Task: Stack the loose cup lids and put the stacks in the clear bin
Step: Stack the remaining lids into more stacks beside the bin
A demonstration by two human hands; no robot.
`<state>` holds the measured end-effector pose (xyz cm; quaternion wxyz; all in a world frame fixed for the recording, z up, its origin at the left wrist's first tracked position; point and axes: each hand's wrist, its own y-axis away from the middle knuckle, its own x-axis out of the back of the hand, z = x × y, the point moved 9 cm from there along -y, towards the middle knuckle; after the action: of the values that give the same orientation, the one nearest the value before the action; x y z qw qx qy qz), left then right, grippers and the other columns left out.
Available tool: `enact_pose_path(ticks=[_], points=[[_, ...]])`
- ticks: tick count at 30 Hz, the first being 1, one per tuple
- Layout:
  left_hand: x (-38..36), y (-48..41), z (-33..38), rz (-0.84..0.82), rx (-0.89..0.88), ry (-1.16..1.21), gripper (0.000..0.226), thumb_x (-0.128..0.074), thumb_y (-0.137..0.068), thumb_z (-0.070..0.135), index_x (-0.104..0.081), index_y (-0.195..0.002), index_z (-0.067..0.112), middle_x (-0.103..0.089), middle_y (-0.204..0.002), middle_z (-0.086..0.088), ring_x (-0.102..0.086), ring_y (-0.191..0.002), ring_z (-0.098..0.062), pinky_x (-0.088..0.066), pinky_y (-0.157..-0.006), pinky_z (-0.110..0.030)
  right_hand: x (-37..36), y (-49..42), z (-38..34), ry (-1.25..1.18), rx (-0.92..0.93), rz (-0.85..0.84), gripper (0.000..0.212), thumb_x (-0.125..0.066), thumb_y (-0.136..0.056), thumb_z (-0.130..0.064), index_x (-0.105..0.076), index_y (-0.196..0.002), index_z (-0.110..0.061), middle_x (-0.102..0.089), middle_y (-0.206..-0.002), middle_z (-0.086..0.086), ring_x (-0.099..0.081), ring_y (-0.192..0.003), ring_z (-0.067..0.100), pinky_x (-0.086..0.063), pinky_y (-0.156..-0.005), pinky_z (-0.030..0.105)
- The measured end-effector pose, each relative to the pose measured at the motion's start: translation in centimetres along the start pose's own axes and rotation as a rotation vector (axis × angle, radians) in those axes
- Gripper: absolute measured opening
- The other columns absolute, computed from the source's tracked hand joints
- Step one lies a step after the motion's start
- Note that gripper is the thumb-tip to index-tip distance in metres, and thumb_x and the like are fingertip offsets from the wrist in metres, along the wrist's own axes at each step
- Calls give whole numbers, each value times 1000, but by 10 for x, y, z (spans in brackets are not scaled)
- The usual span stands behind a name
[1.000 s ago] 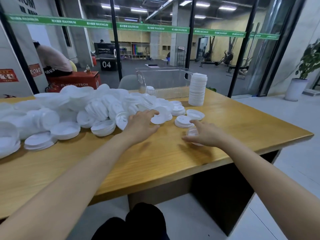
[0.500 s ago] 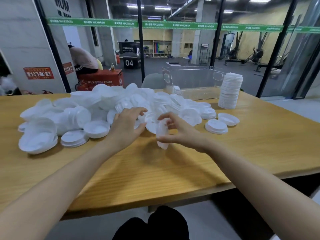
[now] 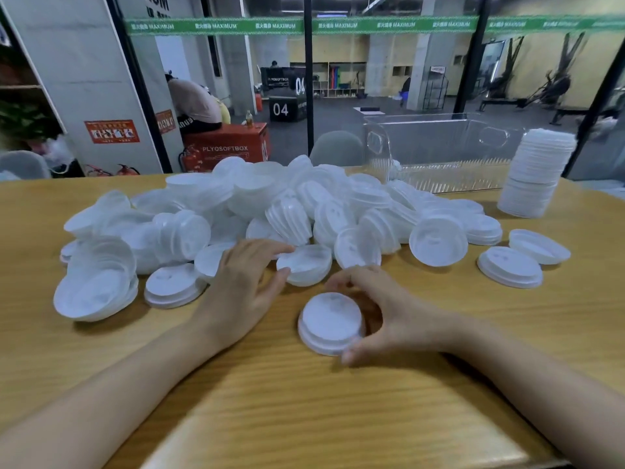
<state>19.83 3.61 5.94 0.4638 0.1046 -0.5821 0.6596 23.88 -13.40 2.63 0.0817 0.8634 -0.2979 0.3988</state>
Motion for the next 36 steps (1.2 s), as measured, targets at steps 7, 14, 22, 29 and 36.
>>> enact_pose_path(ticks=[7, 14, 22, 29, 36], points=[[0, 1, -2, -38, 64, 158, 28, -47, -92, 42, -64, -108, 26, -62, -108, 18, -51, -108, -3, -45, -93, -42, 36, -1, 9, 206, 7, 300, 45, -45, -83, -69, -69, -108, -41, -48, -129, -21, -33, -124, 5, -20, -100, 6], [0, 5, 24, -134, -43, 199, 27, -49, -94, 36, -68, -105, 20, -65, -106, 16, -57, -107, -7, -42, -95, -34, 39, 0, 10, 194, 11, 305, 55, -29, -92, -64, -71, -114, -36, -54, -117, -38, -41, -117, 1, -27, -101, 16], [-11, 12, 31, -277, -33, 242, 29, -50, -93, 44, -66, -108, 25, -64, -107, 18, -60, -104, -8, -41, -93, -27, 70, 22, 34, -656, -179, 559, 18, -56, -97, -26, -71, -90, -17, -69, -83, -3, -63, -78, 12, -51, -77, 31], [-19, 18, 39, -355, -96, 235, 33, -56, -90, 48, -66, -112, 25, -61, -112, 16, -56, -107, -6, -41, -93, -28, 69, 31, 49, 48, -369, 522, 18, -64, -89, -43, -61, -89, -25, -62, -85, -13, -56, -84, 5, -39, -68, 21], [-19, 20, 38, -382, -80, 229, 38, -57, -88, 52, -66, -115, 27, -57, -118, 21, -51, -115, 1, -35, -98, -17, 48, 21, 46, 224, -299, 231, 49, -71, -74, -59, -58, -118, -43, -51, -116, -26, -47, -111, 8, -41, -95, 32]])
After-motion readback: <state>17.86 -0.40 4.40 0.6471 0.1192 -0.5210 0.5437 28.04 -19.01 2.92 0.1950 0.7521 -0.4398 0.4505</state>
